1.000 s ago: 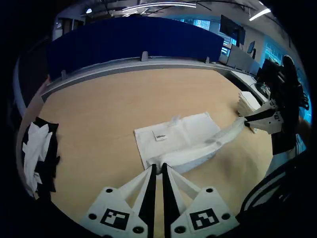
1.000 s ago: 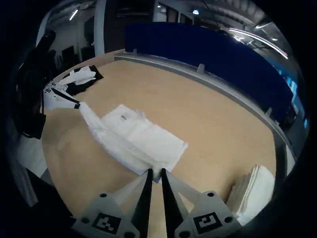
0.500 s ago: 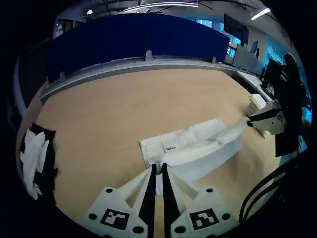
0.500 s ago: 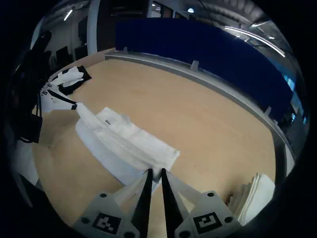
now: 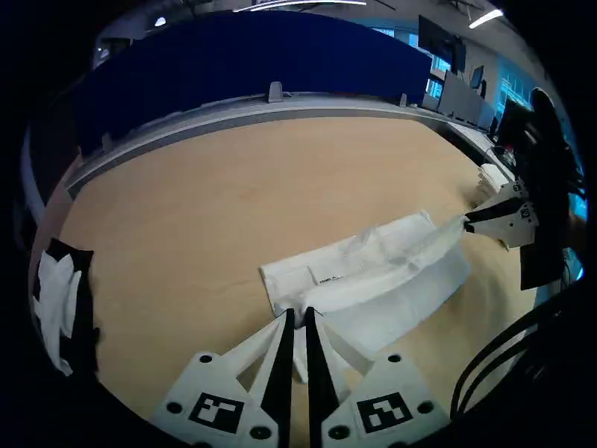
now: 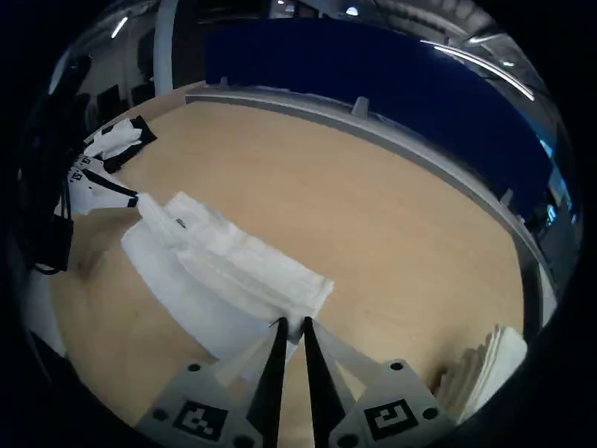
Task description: Fold towel
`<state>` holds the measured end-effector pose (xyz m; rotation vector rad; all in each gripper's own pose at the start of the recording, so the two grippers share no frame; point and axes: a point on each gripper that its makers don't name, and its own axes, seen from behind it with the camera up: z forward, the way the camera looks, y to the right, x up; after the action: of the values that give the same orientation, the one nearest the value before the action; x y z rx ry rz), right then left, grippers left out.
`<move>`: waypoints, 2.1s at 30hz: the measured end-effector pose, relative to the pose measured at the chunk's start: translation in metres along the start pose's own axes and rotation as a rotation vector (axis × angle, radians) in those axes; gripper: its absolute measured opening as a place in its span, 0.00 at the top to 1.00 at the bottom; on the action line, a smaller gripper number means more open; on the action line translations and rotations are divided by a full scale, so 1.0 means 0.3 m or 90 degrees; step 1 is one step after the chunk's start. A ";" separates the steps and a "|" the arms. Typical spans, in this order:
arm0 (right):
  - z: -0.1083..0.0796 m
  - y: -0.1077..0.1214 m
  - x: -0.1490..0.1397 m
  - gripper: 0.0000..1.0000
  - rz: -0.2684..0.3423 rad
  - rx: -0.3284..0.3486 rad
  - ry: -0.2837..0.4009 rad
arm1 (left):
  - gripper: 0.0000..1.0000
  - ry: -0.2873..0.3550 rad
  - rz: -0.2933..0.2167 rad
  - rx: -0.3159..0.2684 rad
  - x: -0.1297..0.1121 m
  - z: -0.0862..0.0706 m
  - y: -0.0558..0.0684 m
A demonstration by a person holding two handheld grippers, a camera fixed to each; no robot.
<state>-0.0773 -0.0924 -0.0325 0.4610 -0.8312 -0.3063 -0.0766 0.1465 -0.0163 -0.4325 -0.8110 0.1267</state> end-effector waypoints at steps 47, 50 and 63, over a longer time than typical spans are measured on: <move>0.014 0.013 -0.026 0.04 0.027 -0.031 0.009 | 0.07 0.001 -0.025 0.031 -0.033 0.004 -0.049; 0.002 0.003 -0.046 0.05 0.028 -0.030 0.006 | 0.07 0.001 -0.032 0.034 -0.054 -0.017 -0.046; -0.058 -0.051 -0.140 0.04 0.037 -0.018 -0.004 | 0.07 -0.010 -0.067 0.053 -0.163 -0.101 -0.048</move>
<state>-0.0920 -0.0826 -0.0771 0.4093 -0.8432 -0.2656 -0.0891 0.1102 -0.0616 -0.3097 -0.8395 0.0665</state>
